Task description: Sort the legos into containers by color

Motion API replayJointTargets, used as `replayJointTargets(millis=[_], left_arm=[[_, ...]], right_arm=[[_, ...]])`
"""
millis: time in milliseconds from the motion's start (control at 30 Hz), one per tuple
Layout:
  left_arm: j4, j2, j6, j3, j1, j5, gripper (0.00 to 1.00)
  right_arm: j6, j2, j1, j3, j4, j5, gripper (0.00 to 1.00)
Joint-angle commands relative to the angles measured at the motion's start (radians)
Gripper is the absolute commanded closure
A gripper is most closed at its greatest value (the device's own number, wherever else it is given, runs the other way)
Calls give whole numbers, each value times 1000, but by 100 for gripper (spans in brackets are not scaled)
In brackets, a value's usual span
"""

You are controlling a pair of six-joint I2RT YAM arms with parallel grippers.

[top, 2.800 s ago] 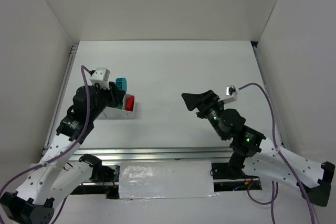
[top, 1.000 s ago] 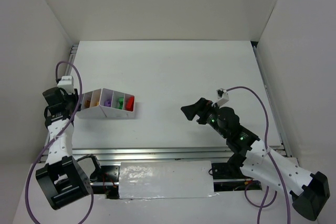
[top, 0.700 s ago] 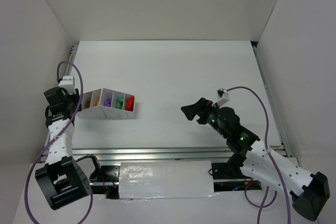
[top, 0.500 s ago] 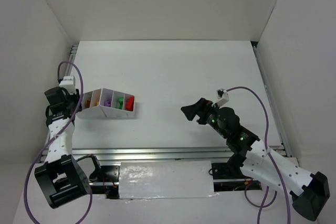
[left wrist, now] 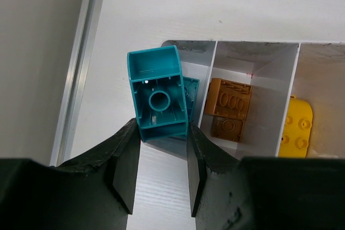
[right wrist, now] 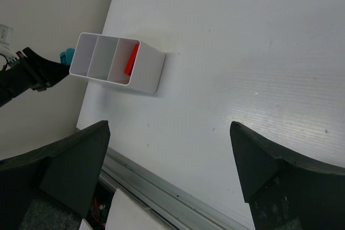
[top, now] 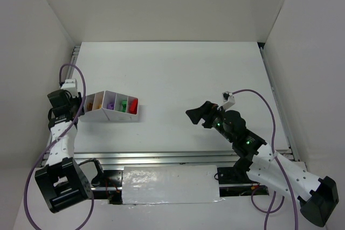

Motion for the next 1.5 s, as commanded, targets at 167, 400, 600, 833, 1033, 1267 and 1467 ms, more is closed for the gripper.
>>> replayJointTargets(millis=[167, 400, 600, 833, 1033, 1267, 1467], left_arm=[[52, 10, -16, -11, -12, 11, 64], [49, 18, -14, -6, -24, 11, 58], [47, 18, -17, -6, -27, 6, 55], [46, 18, -25, -6, -32, 2, 51], [41, 11, -25, -2, -34, 3, 46], [18, 1, -29, 7, -49, -21, 39], [21, -27, -36, 18, -52, -40, 40]], right_arm=[[-20, -8, -6, -5, 53, -4, 0], [-20, -3, -4, -7, 56, -4, 0], [-22, -3, -6, -8, 58, -4, 0], [-17, 1, -6, -10, 64, -10, 0], [-17, 1, -6, -16, 70, -14, 0], [-14, 1, -6, -18, 73, -16, 0], [-14, 1, -6, -21, 76, -14, 0]])
